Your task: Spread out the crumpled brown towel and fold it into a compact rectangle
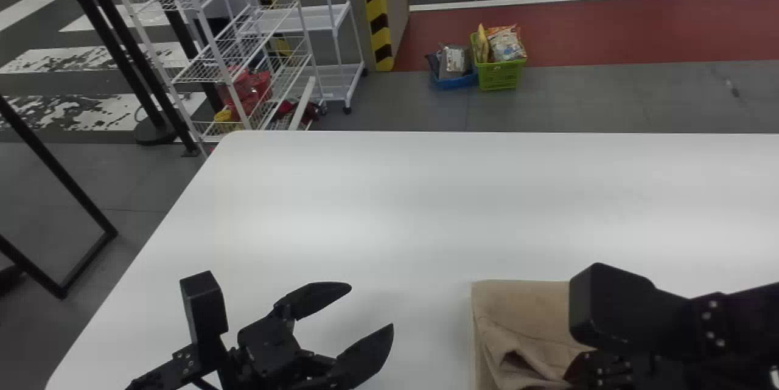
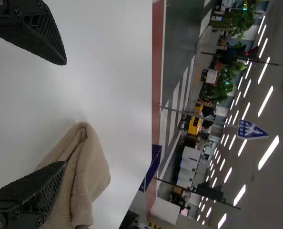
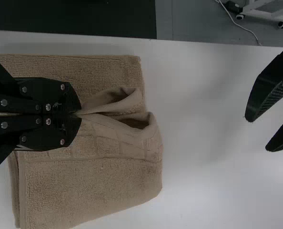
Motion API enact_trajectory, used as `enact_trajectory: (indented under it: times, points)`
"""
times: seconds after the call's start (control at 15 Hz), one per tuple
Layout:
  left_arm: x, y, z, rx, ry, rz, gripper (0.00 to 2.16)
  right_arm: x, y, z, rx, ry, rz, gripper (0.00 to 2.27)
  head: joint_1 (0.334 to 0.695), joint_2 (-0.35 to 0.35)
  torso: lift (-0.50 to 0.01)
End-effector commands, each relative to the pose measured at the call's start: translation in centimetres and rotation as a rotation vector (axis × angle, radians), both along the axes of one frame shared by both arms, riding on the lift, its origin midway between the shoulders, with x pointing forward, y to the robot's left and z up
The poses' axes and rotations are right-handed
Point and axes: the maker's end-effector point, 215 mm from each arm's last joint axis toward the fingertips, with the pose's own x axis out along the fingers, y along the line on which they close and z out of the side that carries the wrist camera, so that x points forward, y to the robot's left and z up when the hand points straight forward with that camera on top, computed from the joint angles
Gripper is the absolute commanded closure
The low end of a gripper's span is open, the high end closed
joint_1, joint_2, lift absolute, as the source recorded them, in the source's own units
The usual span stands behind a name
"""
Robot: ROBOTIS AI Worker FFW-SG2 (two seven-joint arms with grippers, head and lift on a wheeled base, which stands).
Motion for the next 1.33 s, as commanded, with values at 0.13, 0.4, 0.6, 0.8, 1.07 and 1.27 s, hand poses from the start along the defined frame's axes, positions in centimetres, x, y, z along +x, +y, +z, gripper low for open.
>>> enact_trajectory:
  times: [0.13,0.4,0.6,0.8,1.07,1.27]
  points:
    - [1.4,-3.2,1.2,-0.013,-0.022,-0.045,0.06,-0.5,-0.4,-0.4,-0.011,-0.003,0.001,1.18,0.695,0.151,-0.127]
    - [3.9,-6.7,1.7,-0.027,0.023,-0.072,0.06,-0.8,-0.2,-0.8,-0.014,-0.003,0.003,1.18,0.695,0.094,-0.127]
    - [4.9,-7.0,0.9,0.001,0.028,-0.077,0.06,0.4,-0.7,0.2,0.005,-0.019,-0.027,1.18,0.695,0.049,-0.127]
    - [5.4,-3.7,1.4,-0.005,0.020,-0.027,0.06,3.2,-1.4,2.7,0.048,-0.067,-0.062,1.18,0.695,0.041,-0.127]
    - [5.9,1.2,2.1,-0.020,0.008,0.053,0.06,7.3,-1.1,7.2,0.147,-0.123,-0.099,1.18,0.695,0.089,-0.127]
    - [4.4,0.9,1.2,-0.033,0.033,0.033,0.07,9.5,-1.4,8.0,0.169,-0.138,-0.124,1.18,0.695,0.137,-0.127]
